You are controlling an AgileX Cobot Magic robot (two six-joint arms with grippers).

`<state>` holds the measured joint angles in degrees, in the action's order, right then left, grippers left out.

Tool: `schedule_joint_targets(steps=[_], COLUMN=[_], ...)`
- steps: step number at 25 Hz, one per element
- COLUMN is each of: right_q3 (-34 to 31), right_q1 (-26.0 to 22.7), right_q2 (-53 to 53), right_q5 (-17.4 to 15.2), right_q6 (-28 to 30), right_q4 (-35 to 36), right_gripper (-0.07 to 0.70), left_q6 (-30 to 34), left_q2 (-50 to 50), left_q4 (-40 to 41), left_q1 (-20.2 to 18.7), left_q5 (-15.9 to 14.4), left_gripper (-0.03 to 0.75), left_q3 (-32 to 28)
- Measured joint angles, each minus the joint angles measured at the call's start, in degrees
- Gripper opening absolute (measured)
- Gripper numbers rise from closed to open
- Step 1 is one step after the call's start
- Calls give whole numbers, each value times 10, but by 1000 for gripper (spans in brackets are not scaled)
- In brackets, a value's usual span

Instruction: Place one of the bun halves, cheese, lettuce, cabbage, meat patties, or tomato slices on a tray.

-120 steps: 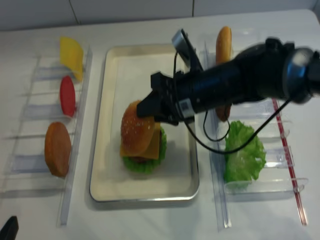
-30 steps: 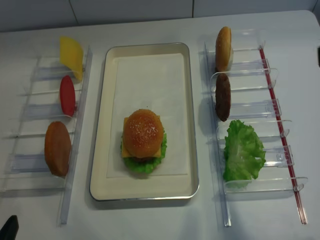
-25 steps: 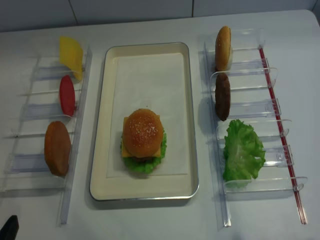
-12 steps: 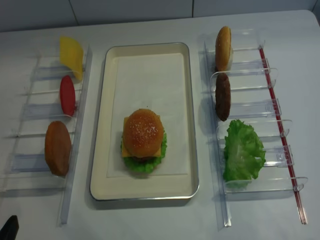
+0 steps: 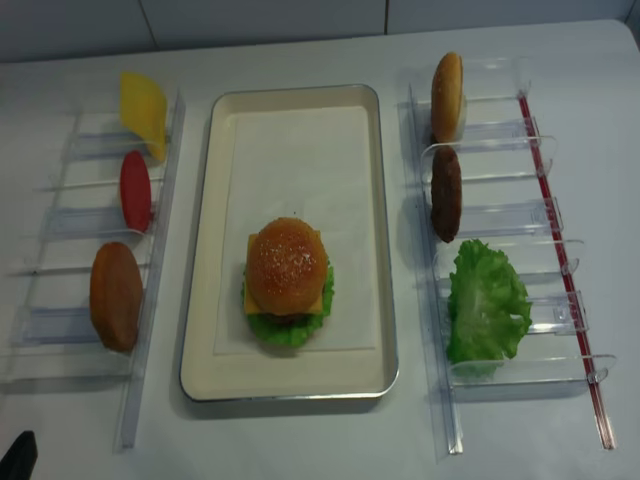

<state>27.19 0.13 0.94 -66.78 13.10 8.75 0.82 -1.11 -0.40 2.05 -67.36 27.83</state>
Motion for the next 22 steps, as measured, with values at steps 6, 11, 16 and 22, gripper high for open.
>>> schedule_joint_targets(steps=[6,11,16,22], right_q3=[0,0,0,0], right_q1=[0,0,0,0], right_q2=[0,0,0,0], right_q5=[1,2,2,2], right_q6=[0,0,0,-1], right_q4=[-1,-1,-1,-1], right_gripper=[591,559,526,480], left_q6=[0,0,0,0], left_q2=[0,0,0,0], left_q4=[0,0,0,0], left_q1=[0,0,0,0], left_q5=[0,0,0,0], left_gripper=[465,465,465,465], left_q3=[0,0,0,0])
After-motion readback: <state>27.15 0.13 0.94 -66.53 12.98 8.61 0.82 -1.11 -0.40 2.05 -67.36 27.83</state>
